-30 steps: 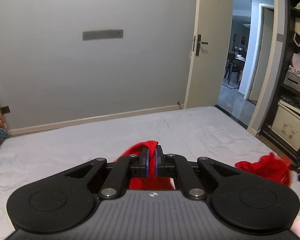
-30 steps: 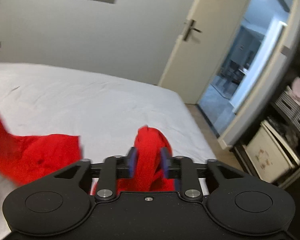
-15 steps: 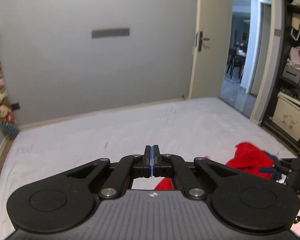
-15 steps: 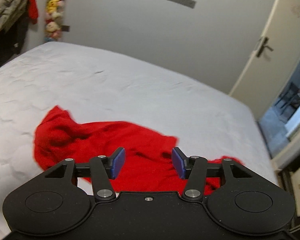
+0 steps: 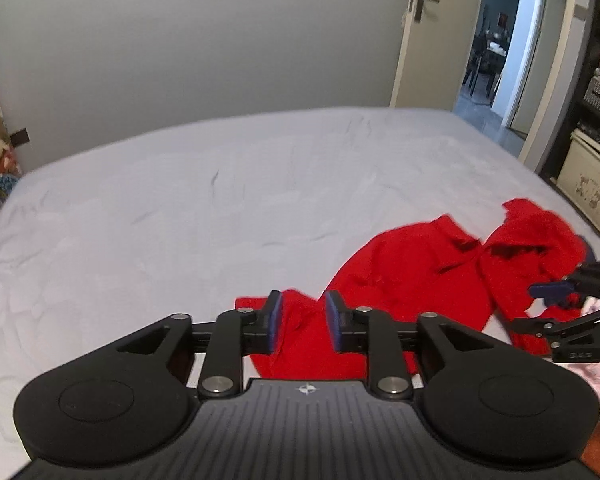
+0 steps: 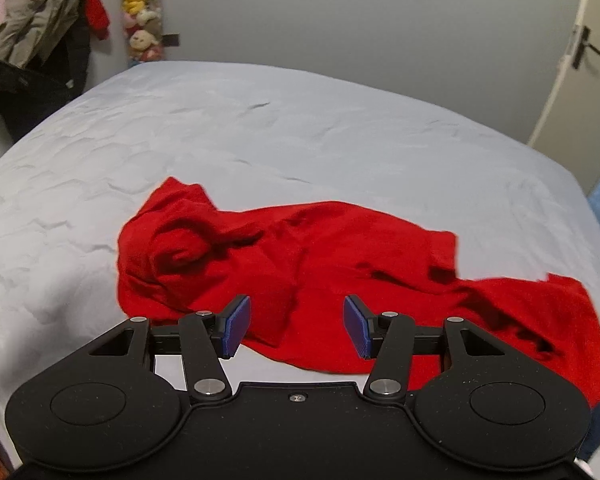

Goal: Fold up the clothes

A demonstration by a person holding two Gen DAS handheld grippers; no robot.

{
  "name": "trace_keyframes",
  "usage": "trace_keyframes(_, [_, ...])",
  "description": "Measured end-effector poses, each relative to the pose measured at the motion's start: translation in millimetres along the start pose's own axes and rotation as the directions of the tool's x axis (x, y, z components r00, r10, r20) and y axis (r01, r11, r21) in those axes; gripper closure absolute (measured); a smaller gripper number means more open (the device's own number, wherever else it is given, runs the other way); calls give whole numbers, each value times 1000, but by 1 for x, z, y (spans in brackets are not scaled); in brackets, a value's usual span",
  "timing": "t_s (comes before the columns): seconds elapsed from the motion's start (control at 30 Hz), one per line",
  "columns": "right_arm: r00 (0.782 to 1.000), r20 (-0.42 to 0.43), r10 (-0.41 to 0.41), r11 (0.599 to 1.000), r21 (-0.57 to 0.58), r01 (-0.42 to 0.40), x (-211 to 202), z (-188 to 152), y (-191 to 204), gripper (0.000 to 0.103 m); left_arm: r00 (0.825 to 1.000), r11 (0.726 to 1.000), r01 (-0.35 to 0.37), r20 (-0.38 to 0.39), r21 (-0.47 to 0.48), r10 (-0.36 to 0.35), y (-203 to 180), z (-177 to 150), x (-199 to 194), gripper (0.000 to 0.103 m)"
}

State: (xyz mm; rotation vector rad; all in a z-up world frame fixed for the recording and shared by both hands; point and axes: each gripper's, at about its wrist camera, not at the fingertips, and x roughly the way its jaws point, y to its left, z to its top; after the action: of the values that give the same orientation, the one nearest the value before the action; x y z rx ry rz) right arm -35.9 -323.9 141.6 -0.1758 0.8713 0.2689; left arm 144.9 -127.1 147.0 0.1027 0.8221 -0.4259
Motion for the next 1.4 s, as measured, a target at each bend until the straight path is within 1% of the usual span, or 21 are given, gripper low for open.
trace_keyframes(0.17, [997, 1, 76, 997, -9, -76, 31, 17, 15, 54, 998, 995, 27, -62, -93, -33, 36, -29, 45, 68])
trace_keyframes(0.33, [990, 3, 142, 989, -36, -142, 63, 35, 30, 54, 990, 986, 26, -129, -167, -48, 68, -47, 90, 68])
trace_keyframes(0.43, [987, 20, 158, 986, -48, -157, 82, 47, 38, 54, 989, 974, 13, -139, -227, -45, 87, -47, 114, 68])
trace_keyframes(0.5, [986, 30, 165, 986, -45, -163, 92, 54, 40, 53, 989, 960, 24, -135, -277, -63, 100, -46, 130, 68])
trace_keyframes(0.6, [977, 36, 211, 977, -12, -211, 111, 68, 41, 53, 986, 947, 34, -144, -319, -84, 112, -45, 148, 68])
trace_keyframes(0.63, [972, 25, 232, 973, -5, -232, 120, 71, 43, 53, 985, 946, 34, -150, -324, -87, 114, -45, 154, 68])
trace_keyframes(0.7, [969, -13, 248, 969, -16, -248, 137, 72, 50, 54, 983, 943, 37, -160, -330, -94, 118, -47, 164, 68])
trace_keyframes(0.73, [966, -39, 255, 966, -26, -256, 144, 70, 53, 56, 981, 942, 41, -163, -333, -100, 120, -49, 168, 68])
trace_keyframes(0.8, [958, -103, 267, 961, -44, -273, 156, 63, 59, 71, 979, 940, 55, -165, -338, -117, 123, -51, 171, 68])
trace_keyframes(0.83, [955, -131, 267, 960, -51, -276, 160, 59, 61, 86, 978, 939, 63, -168, -339, -126, 124, -52, 171, 68])
trace_keyframes(0.87, [951, -156, 266, 959, -58, -277, 163, 54, 63, 91, 976, 938, 70, -171, -340, -135, 125, -53, 173, 68])
trace_keyframes(0.93, [949, -179, 261, 958, -74, -277, 163, 44, 64, 96, 974, 937, 73, -176, -341, -140, 126, -56, 175, 68])
trace_keyframes(1.0, [945, -189, 266, 956, -77, -285, 159, 35, 62, 97, 975, 937, 78, -171, -340, -144, 126, -58, 173, 67])
trace_keyframes(1.07, [933, -205, 295, 945, -78, -316, 146, 24, 61, 98, 975, 936, 87, -162, -340, -149, 126, -58, 166, 67])
trace_keyframes(1.2, [913, -262, 313, 924, -139, -356, 119, 2, 68, 97, 973, 935, 105, -158, -337, -167, 125, -58, 155, 66])
trace_keyframes(1.27, [897, -305, 320, 911, -162, -380, 106, -16, 75, 97, 970, 938, 122, -162, -326, -183, 121, -57, 145, 63])
trace_keyframes(1.3, [891, -320, 323, 907, -163, -388, 103, -21, 77, 97, 970, 941, 125, -162, -315, -183, 118, -56, 141, 63])
trace_keyframes(1.37, [868, -367, 334, 898, -156, -411, 94, -39, 81, 97, 970, 948, 134, -160, -288, -185, 110, -54, 132, 63])
trace_keyframes(1.4, [862, -380, 334, 896, -157, -416, 91, -45, 83, 97, 969, 952, 141, -158, -273, -189, 106, -53, 127, 63])
